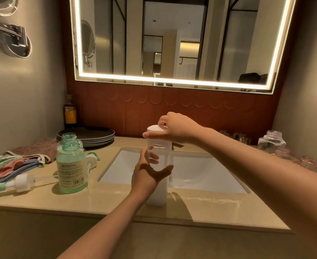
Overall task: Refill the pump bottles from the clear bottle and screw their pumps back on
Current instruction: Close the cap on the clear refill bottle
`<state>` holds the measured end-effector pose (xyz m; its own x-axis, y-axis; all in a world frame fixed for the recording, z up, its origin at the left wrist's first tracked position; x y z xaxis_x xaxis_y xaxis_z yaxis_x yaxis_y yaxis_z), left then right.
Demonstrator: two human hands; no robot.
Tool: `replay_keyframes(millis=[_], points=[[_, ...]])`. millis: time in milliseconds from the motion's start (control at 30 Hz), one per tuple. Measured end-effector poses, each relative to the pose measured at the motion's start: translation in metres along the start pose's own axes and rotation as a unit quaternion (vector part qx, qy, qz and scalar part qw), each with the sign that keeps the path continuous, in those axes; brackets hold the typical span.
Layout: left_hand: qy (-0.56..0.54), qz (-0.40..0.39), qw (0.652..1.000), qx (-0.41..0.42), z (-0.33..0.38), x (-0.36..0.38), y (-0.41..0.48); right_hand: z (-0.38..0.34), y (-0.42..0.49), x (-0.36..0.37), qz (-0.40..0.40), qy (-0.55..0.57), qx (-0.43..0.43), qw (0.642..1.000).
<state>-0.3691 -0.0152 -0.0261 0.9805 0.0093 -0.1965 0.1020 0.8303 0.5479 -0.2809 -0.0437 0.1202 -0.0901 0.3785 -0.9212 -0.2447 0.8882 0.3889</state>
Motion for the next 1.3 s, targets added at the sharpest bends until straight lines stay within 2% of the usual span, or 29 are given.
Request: replay_keyframes(millis=[67, 200, 267, 367, 567, 833, 1000, 1100, 1200, 1300], points=[[0.002, 0.003, 1.000, -0.009, 0.000, 0.000, 0.001, -0.001, 0.002, -0.001, -0.017, 0.017, 0.007, 1.000], [0.004, 0.007, 1.000, -0.004, 0.001, 0.001, 0.001, 0.007, -0.003, -0.010, -0.154, 0.177, -0.008, 0.972], [0.003, 0.010, 1.000, -0.001, 0.000, 0.001, 0.000, 0.012, -0.005, -0.012, -0.163, 0.193, -0.024, 0.967], [0.001, 0.006, 1.000, -0.001, 0.000, 0.001, -0.001, 0.014, -0.001, -0.010, -0.112, 0.172, -0.017, 0.979], [-0.005, -0.009, 1.000, 0.001, -0.001, -0.001, -0.001, 0.007, 0.012, -0.001, -0.047, 0.045, -0.017, 0.998], [0.003, 0.000, 1.000, -0.010, -0.001, 0.000, 0.000, -0.004, 0.020, 0.004, 0.038, -0.094, 0.042, 0.994], [0.020, -0.010, 0.999, -0.024, 0.000, -0.001, 0.001, -0.007, 0.013, 0.005, 0.098, -0.092, 0.072, 0.988], [0.024, -0.064, 0.997, -0.045, -0.003, -0.002, 0.004, -0.004, 0.004, 0.009, 0.068, -0.019, 0.081, 0.994], [0.028, -0.100, 0.993, -0.058, -0.013, -0.015, -0.005, 0.006, -0.015, 0.021, 0.058, 0.126, 0.081, 0.987], [0.069, -0.107, 0.991, -0.051, -0.030, -0.044, -0.021, 0.022, -0.039, 0.043, 0.057, 0.365, 0.103, 0.924]])
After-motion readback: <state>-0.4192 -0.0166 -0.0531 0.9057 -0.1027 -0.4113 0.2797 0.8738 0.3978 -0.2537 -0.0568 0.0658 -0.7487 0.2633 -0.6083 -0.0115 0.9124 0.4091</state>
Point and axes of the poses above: each hand's wrist, its own y-axis towards the middle knuckle, its own x-axis out of the palm, z = x × y, the point moved 3 cm from there along y, towards the middle knuckle, and after that the axes turned 2 degrees about -y, right-handed, at the moved point
